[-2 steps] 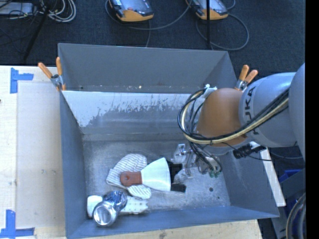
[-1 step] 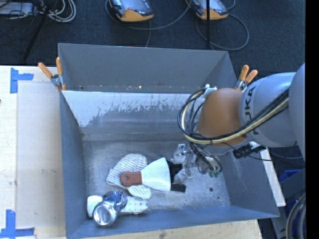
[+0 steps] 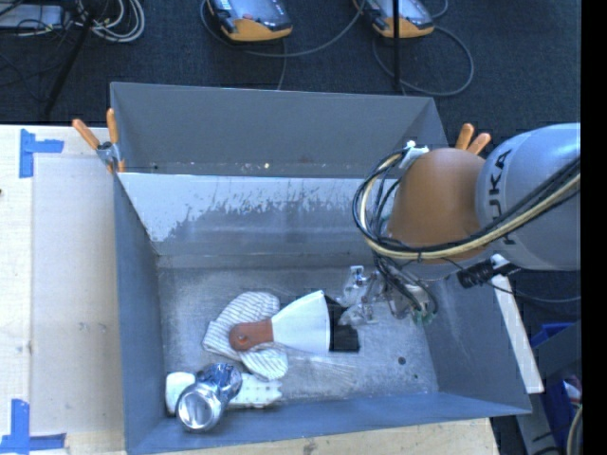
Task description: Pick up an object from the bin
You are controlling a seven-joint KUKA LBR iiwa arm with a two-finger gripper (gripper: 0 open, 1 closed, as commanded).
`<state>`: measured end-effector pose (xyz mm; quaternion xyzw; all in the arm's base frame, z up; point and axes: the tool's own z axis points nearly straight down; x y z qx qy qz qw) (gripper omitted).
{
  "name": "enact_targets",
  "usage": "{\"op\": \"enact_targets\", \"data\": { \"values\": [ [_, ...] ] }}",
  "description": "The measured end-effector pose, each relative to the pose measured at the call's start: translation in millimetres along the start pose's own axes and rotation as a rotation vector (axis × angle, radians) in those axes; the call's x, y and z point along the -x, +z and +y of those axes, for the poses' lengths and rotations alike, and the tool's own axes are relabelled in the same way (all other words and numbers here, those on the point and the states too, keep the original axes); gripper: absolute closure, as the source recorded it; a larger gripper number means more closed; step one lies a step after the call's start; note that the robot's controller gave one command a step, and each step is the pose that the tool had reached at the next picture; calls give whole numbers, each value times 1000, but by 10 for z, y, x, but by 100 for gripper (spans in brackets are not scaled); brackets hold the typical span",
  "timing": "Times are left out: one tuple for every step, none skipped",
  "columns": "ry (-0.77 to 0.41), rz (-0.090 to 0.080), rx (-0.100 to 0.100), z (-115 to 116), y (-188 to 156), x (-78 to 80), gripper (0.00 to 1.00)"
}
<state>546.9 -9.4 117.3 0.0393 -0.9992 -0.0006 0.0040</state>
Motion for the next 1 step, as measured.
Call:
{"op": "enact_targets", "data": {
  "values": [
    [11,-8,-1,-33,-1250,-67,100]
  ]
}}
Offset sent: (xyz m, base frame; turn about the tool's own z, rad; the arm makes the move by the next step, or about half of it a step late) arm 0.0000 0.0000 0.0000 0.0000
